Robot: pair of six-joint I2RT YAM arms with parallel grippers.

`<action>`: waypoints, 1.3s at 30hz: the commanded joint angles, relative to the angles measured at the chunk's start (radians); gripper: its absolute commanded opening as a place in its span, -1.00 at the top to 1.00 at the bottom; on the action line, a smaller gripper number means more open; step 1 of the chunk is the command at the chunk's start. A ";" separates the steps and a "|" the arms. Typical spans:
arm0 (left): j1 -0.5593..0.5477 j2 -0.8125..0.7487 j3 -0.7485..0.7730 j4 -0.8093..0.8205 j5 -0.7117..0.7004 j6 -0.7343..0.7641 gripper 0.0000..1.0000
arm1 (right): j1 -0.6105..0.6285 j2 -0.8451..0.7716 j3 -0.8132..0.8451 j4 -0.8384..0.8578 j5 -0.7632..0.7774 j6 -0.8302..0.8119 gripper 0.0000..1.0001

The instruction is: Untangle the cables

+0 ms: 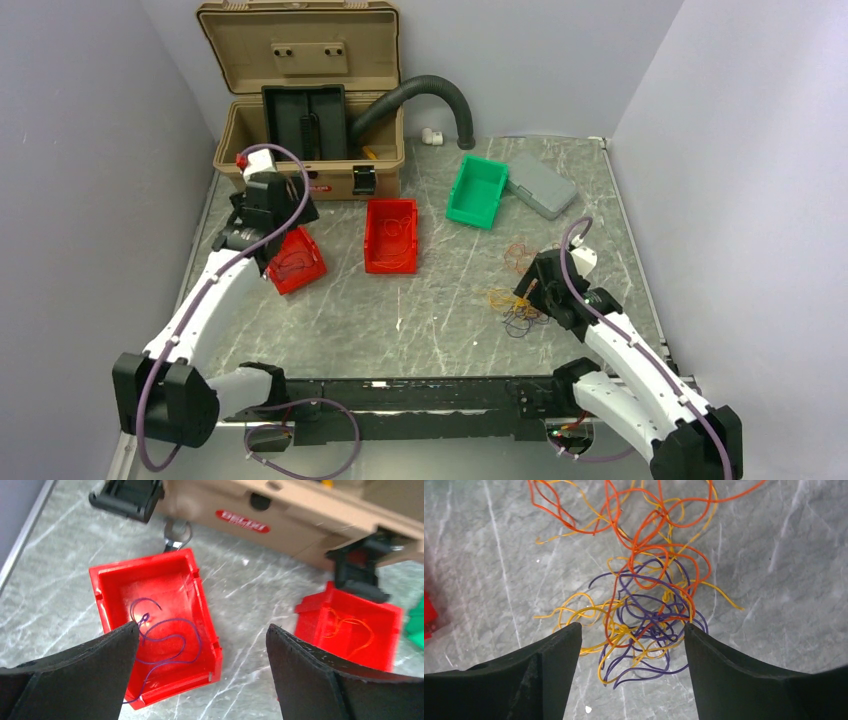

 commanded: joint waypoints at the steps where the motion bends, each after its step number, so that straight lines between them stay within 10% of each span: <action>1: -0.004 -0.072 0.070 -0.073 0.083 0.086 -0.99 | -0.021 0.040 -0.004 -0.011 -0.036 0.041 -0.46; 7: -0.002 -0.098 0.023 -0.163 0.104 0.000 -0.90 | -0.022 0.067 -0.014 -0.019 0.013 0.101 0.05; 14: 0.091 -0.161 -0.093 -0.153 0.040 -0.129 -0.74 | -0.022 0.052 -0.003 -0.019 0.020 0.096 0.05; 28: 0.652 -0.356 -0.364 0.048 0.618 -0.163 -0.39 | -0.022 0.006 0.030 -0.047 0.020 0.043 0.03; 39: 0.698 -0.205 -0.382 0.131 0.736 -0.197 0.29 | -0.022 -0.025 0.029 -0.053 0.013 0.053 0.02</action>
